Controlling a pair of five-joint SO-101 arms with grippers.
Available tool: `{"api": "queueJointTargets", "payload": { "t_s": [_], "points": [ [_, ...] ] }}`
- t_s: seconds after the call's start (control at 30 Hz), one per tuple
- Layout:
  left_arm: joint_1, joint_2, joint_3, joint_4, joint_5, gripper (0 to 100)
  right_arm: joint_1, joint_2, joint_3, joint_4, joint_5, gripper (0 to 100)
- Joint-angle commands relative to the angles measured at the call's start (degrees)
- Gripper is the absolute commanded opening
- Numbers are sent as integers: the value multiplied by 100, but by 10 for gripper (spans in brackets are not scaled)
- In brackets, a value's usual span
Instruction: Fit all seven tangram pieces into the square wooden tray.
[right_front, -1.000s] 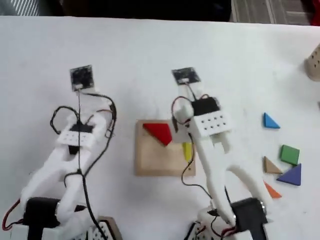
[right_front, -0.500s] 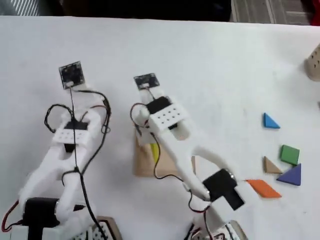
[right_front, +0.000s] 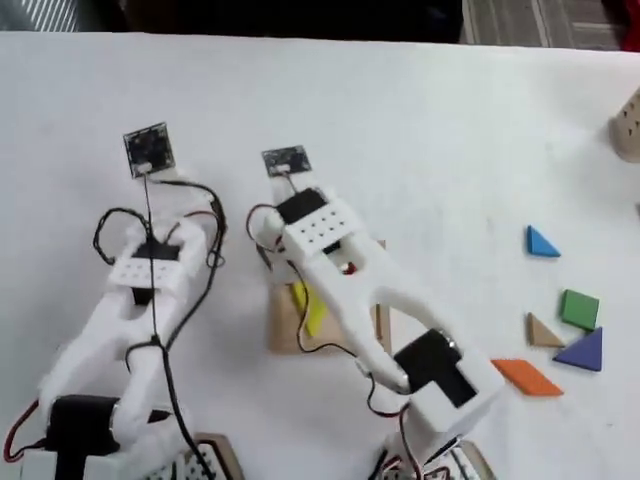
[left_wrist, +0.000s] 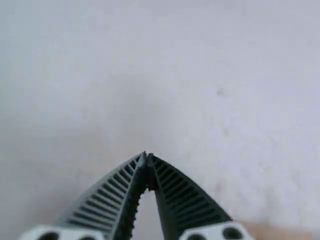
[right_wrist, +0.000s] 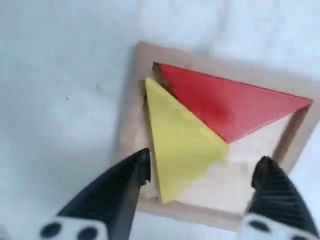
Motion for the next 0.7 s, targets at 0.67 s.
{"api": "queueJointTargets", "payload": {
  "t_s": [0.67],
  "points": [
    [2923, -224, 70, -273, 519, 22, 3635, -1516, 1697, -497, 1011, 19]
  ]
}}
